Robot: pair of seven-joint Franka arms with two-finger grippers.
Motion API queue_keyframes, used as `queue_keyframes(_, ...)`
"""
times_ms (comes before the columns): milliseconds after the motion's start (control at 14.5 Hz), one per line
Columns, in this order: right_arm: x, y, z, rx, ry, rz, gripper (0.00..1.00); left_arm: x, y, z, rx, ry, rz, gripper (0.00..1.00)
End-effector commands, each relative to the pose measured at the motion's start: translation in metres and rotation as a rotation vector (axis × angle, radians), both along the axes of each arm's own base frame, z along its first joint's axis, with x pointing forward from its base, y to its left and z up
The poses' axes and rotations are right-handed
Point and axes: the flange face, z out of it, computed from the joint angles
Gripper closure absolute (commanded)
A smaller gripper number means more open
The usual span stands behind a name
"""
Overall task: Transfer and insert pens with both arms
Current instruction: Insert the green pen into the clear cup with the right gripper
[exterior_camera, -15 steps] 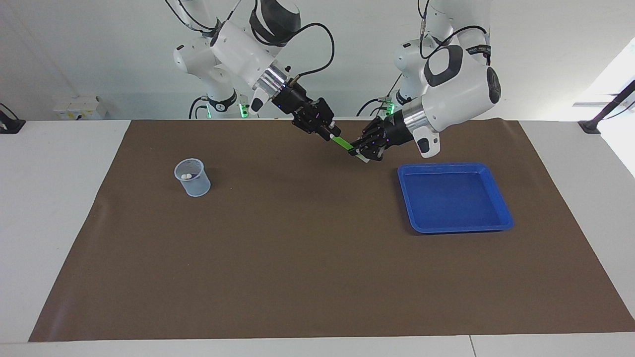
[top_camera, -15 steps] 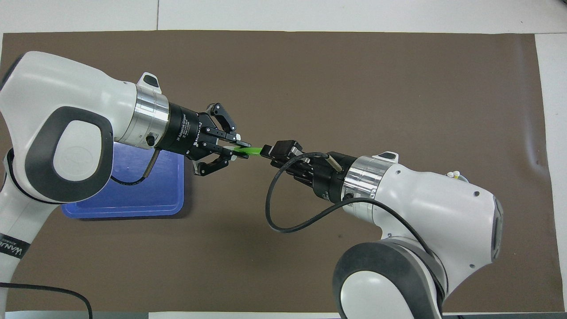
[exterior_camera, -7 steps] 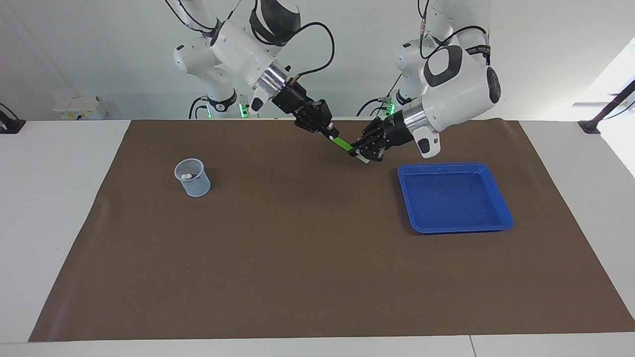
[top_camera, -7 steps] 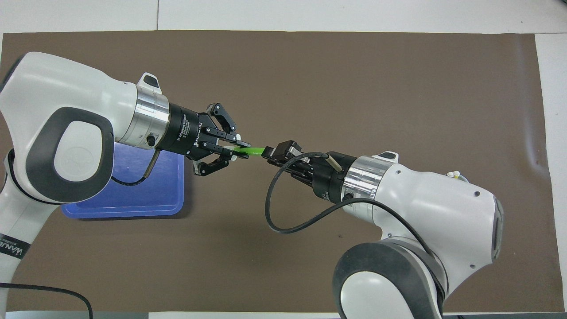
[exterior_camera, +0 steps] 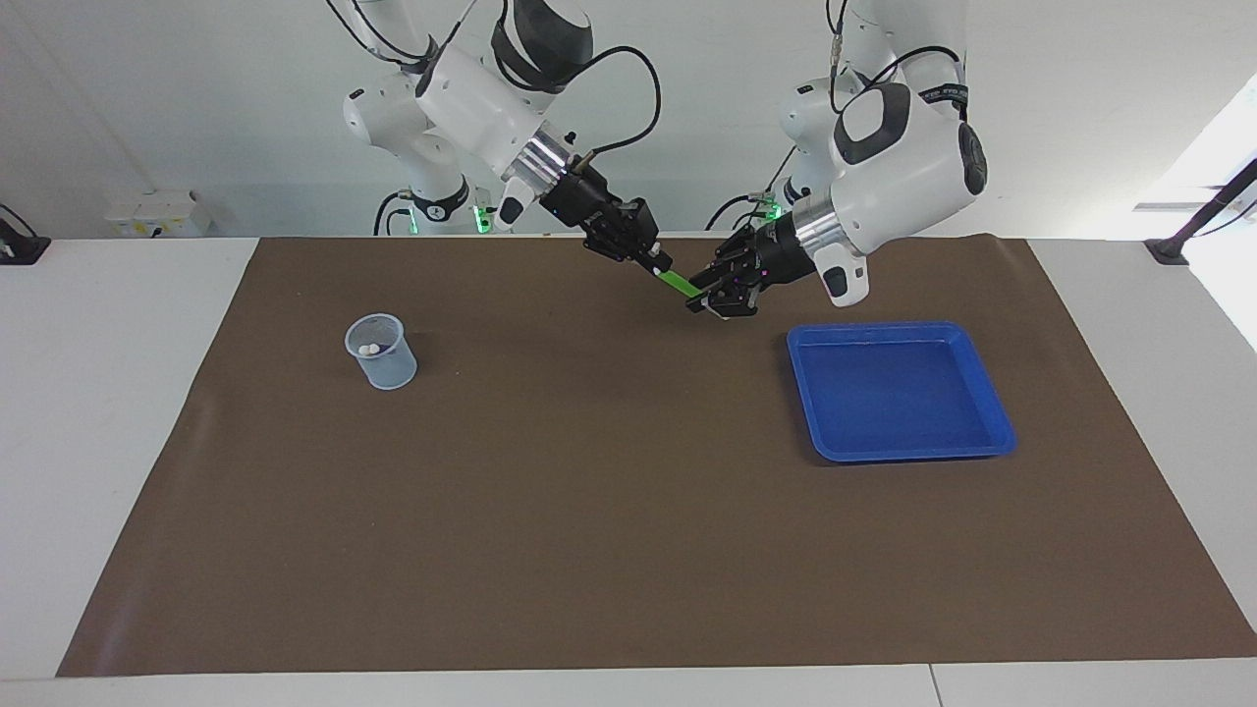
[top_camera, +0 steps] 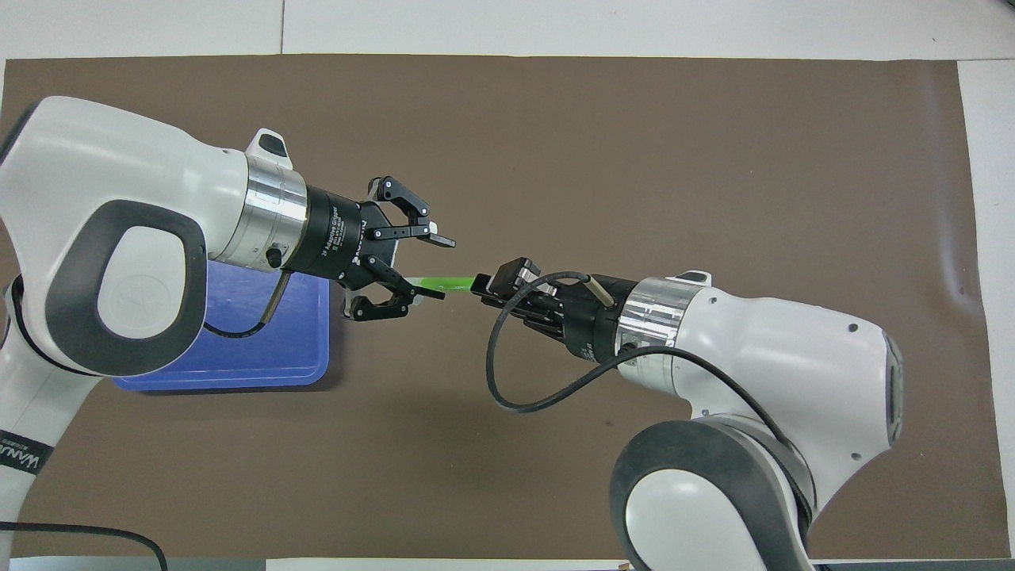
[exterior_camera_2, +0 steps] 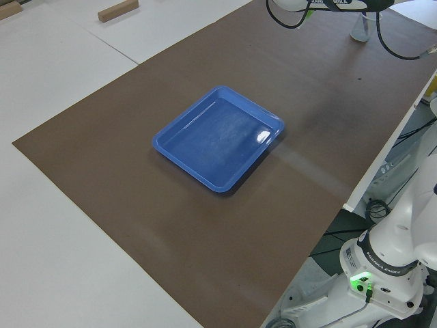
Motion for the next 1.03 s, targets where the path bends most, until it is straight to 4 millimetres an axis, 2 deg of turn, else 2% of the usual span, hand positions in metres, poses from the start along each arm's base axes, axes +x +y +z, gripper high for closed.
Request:
queue_keyframes(0, 0.01, -0.044, 0.008, -0.05, -0.003, 0.122, 1.0, 0.007, 0.033, -0.003, 0.059, -0.11, -0.052, 0.0)
queue_keyframes(138, 0.023, -0.088, 0.02, -0.154, -0.005, 0.282, 1.0, 0.012, 0.049, -0.007, 0.137, -0.182, -0.137, 0.0)
queue_keyframes(276, 0.034, -0.141, 0.029, -0.288, -0.022, 0.431, 1.0, 0.018, 0.067, -0.012, 0.219, -0.242, -0.214, 0.0)
queue_keyframes(413, 0.039, -0.189, 0.029, -0.44, -0.052, 0.602, 1.0, 0.019, 0.072, -0.014, 0.268, -0.288, -0.294, 0.0)
queue_keyframes(551, 0.04, -0.229, 0.025, -0.62, -0.079, 0.768, 1.0, 0.02, 0.075, -0.017, 0.336, -0.319, -0.355, 0.0)
queue_keyframes(689, 0.04, -0.248, 0.015, -0.787, -0.085, 0.906, 1.0, 0.02, 0.079, -0.017, 0.342, -0.327, -0.369, 0.0)
queue_keyframes(827, 0.038, -0.262, -0.001, -0.814, -0.072, 0.937, 1.0, 0.022, 0.079, -0.015, 0.35, -0.344, -0.394, 0.0)
queue_keyframes(964, 0.038, -0.268, -0.014, -0.822, -0.066, 0.94, 1.0, 0.02, 0.075, -0.015, 0.369, -0.377, -0.46, 0.0)
